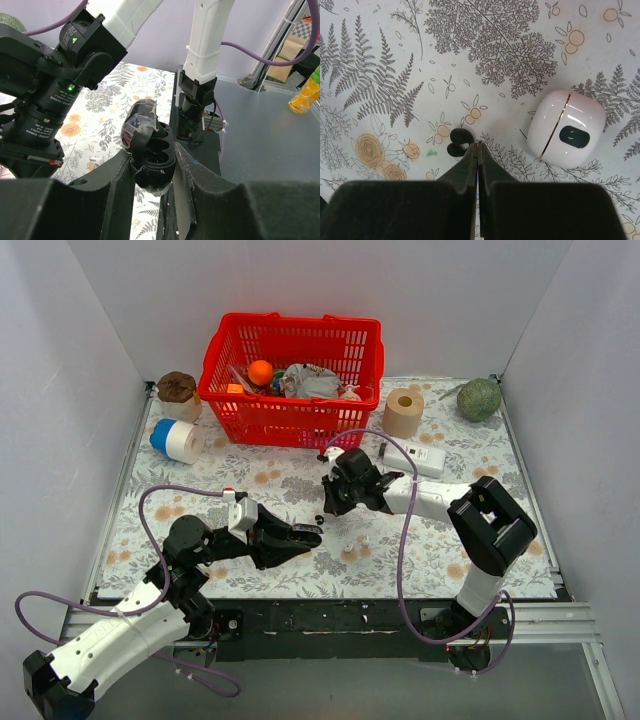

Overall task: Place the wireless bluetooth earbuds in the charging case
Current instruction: Adjust the earbud at the center of the board.

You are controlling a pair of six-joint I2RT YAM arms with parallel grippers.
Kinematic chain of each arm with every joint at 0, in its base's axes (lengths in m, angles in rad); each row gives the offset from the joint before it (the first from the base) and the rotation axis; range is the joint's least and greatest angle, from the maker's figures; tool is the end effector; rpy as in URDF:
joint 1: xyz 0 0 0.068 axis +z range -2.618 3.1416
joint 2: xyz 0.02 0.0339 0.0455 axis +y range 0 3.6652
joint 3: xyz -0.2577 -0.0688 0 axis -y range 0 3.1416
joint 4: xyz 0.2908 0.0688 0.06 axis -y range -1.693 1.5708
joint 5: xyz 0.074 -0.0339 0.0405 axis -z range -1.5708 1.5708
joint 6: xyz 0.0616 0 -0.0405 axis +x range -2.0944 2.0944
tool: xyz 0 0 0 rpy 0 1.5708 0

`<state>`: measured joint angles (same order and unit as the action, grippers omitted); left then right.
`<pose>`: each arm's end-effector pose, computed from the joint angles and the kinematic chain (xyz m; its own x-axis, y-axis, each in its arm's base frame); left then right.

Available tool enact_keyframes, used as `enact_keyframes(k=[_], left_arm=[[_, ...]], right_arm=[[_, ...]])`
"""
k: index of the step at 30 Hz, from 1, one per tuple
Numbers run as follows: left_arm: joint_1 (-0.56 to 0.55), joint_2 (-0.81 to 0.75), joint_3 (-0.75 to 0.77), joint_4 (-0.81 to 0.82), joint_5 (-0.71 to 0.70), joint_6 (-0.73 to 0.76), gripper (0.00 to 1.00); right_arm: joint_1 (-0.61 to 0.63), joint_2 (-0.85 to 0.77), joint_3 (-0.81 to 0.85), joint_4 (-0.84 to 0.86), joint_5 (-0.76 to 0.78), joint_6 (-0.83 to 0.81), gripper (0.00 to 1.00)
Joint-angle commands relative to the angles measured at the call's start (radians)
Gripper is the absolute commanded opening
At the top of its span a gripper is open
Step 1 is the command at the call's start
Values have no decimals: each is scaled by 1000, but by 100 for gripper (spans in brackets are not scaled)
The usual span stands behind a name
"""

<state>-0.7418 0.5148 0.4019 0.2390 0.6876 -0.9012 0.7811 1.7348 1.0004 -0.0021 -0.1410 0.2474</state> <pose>0.1299 -0.1721 0.2825 -0.7158 -0.1659 -0.6783 0.6849 0.0230 -0.7283 0.2908 0.3005 0.1267 -0.6513 -0.3043 -0.6951 -0.6307 0.7264 0.2729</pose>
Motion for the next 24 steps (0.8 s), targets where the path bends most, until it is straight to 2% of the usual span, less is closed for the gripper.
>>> enact_keyframes(k=[1,12,24], left_arm=[[-4,1,0,-4,-8,10,0],[-4,-12,-3,-10,-11,8,0],[-4,-7,-3,-9,-3,15,0]], right_arm=[[4,5,-11,39,3,0,1],[3,104,72,10,8,-3,1],[24,49,-83,82,-16,42,1]])
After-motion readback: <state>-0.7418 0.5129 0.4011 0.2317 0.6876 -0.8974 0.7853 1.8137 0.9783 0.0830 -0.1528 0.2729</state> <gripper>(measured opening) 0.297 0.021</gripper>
